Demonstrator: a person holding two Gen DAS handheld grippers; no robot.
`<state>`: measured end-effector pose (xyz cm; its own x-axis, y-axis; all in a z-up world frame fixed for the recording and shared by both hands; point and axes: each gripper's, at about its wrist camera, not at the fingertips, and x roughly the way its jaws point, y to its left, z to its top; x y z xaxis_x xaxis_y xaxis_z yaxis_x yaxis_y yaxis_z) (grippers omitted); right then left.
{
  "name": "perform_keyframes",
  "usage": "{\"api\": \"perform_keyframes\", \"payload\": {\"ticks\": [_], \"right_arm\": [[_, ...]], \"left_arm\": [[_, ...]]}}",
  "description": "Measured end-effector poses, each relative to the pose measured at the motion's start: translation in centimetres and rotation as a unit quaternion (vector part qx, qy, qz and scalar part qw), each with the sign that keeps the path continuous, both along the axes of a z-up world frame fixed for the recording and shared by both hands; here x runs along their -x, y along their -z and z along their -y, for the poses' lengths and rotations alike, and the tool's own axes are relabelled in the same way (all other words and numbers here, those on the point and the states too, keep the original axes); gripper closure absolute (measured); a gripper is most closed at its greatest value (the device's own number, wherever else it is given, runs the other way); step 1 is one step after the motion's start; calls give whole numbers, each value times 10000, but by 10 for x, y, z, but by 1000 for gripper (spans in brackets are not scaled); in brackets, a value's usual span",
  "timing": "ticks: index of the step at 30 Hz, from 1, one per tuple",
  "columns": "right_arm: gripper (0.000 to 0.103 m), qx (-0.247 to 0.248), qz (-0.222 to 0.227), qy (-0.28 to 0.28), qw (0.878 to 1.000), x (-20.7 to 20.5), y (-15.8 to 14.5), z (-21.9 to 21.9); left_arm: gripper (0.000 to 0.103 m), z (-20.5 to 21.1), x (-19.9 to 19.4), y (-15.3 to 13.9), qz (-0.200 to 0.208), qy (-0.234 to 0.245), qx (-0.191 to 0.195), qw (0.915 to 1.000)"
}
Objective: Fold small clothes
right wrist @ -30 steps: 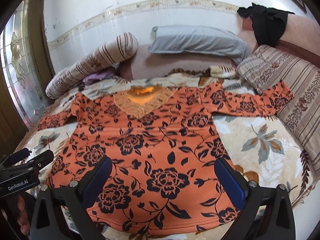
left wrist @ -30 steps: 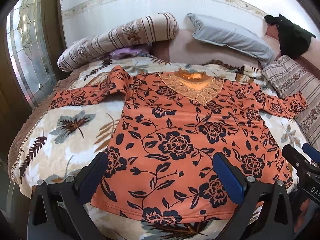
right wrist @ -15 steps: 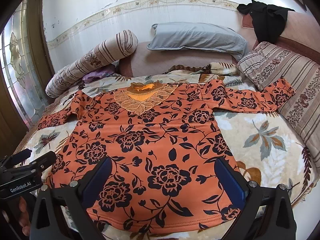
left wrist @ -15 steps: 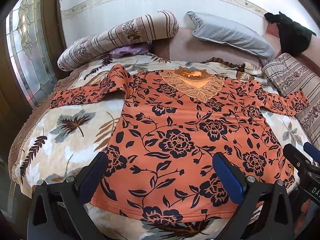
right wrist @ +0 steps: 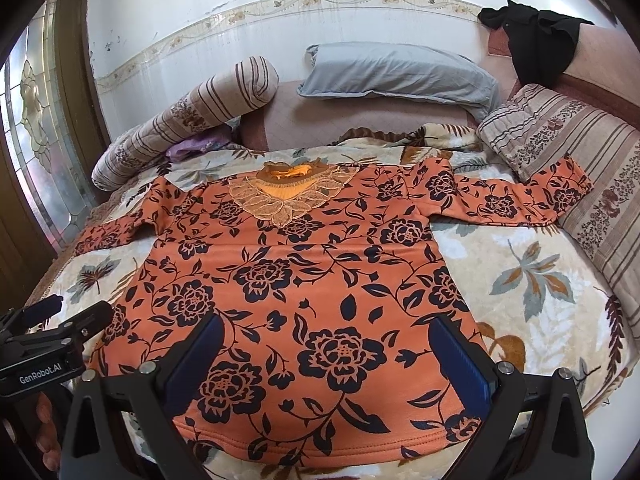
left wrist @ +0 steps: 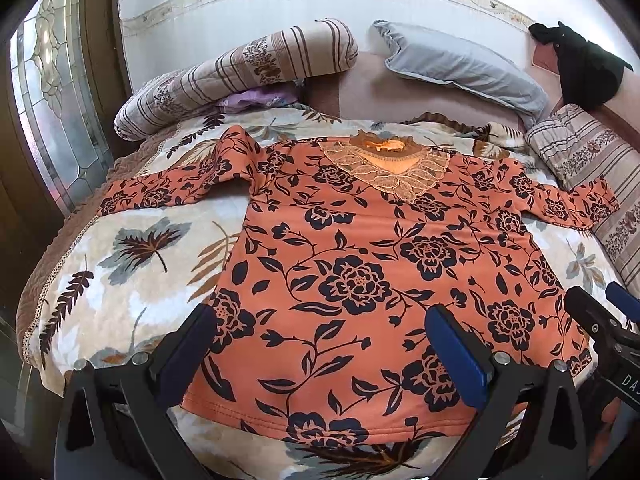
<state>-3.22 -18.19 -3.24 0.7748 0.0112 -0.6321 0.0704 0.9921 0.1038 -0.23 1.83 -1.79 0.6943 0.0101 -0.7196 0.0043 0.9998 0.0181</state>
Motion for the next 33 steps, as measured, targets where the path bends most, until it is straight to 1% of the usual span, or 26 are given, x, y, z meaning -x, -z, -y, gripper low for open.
{"api": "perform_keyframes", "payload": {"ticks": [10,15,18,20,23,25,26,27,28,29,31,33], "right_arm": [[0,-17,-30,11,10000,-3,3,2],[0,-58,-93,18,9999,-4,7,4],[0,-228,-106,46,9997,-7,7,13],[0,-389,-110,131,9991,-11,6,27],[0,-799,-122,324,9962,-21,1,63],[0,-1118,21,533,9923,-27,-3,99],[0,-1279,137,664,9895,-31,-4,122],[0,-1353,170,784,9876,-34,-3,138],[0,-1449,174,1023,9840,-41,-1,163],[0,-1541,156,1219,9804,-46,3,184],[0,-1786,57,1687,9693,-59,13,235],[0,-1909,-23,2116,9585,-72,23,282]], "left_arm": [[0,1,-2,5,-57,28,-27,10000],[0,-2,-6,9,-121,8,42,9999],[0,-5,-12,14,-216,-8,133,9997],[0,-7,-16,17,-286,-19,156,9995],[0,-13,-24,23,-351,-82,117,9993],[0,-23,-31,27,-376,-160,83,9991],[0,-33,-37,31,-437,-288,95,9986],[0,-44,-45,36,-539,-413,192,9975],[0,-54,-51,38,-601,-496,308,9965],[0,-70,-59,42,-628,-689,421,9948],[0,-93,-71,48,-645,-1077,344,9915],[0,-120,-88,54,-687,-1460,120,9868]]}}
